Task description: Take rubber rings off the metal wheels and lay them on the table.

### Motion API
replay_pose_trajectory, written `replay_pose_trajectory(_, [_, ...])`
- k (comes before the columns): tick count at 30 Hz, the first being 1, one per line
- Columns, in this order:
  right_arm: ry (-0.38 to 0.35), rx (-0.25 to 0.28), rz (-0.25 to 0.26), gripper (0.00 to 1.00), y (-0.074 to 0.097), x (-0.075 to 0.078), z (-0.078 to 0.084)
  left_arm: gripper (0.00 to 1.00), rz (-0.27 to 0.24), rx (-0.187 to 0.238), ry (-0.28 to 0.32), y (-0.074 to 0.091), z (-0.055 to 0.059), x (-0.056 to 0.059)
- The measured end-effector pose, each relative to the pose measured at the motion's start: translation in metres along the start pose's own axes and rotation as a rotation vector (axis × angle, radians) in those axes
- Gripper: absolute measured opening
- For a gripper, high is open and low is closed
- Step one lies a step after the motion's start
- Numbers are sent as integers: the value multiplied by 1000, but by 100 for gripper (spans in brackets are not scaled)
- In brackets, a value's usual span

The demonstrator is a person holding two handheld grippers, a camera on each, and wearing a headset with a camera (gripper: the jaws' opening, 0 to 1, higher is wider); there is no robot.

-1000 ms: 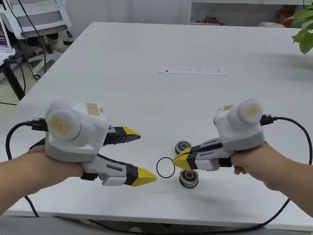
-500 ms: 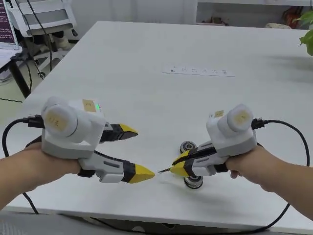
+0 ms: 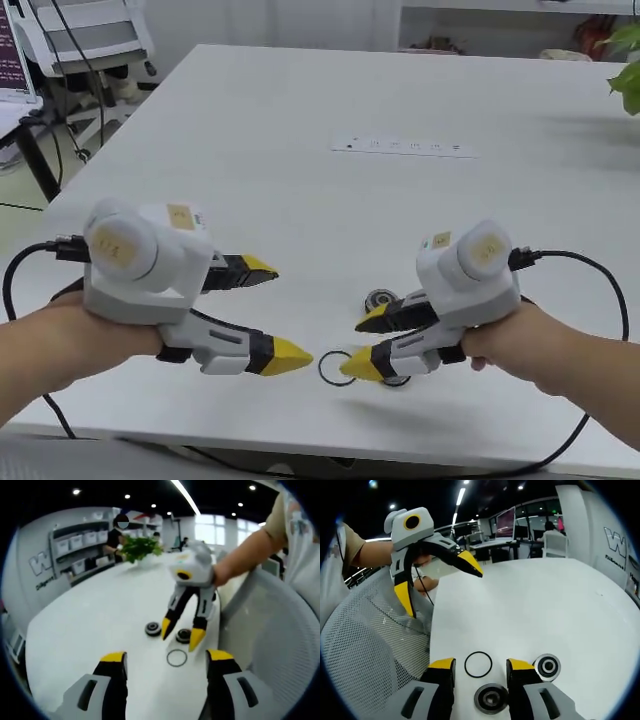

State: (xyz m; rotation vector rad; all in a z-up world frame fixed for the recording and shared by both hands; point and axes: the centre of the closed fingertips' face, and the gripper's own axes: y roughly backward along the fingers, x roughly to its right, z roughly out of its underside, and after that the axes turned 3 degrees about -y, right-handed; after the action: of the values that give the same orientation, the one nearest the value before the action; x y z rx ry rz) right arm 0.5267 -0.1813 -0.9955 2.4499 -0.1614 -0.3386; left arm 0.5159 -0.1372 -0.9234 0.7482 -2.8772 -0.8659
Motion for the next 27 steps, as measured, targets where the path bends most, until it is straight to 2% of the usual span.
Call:
replay_pose_trajectory(10, [24, 28, 19, 48, 14, 0, -2, 65, 11, -1, -4, -5, -4, -1])
replay_pose_trajectory(27, [22, 72, 78, 59, 41, 10, 11, 68, 60, -7, -17, -32, -11, 3])
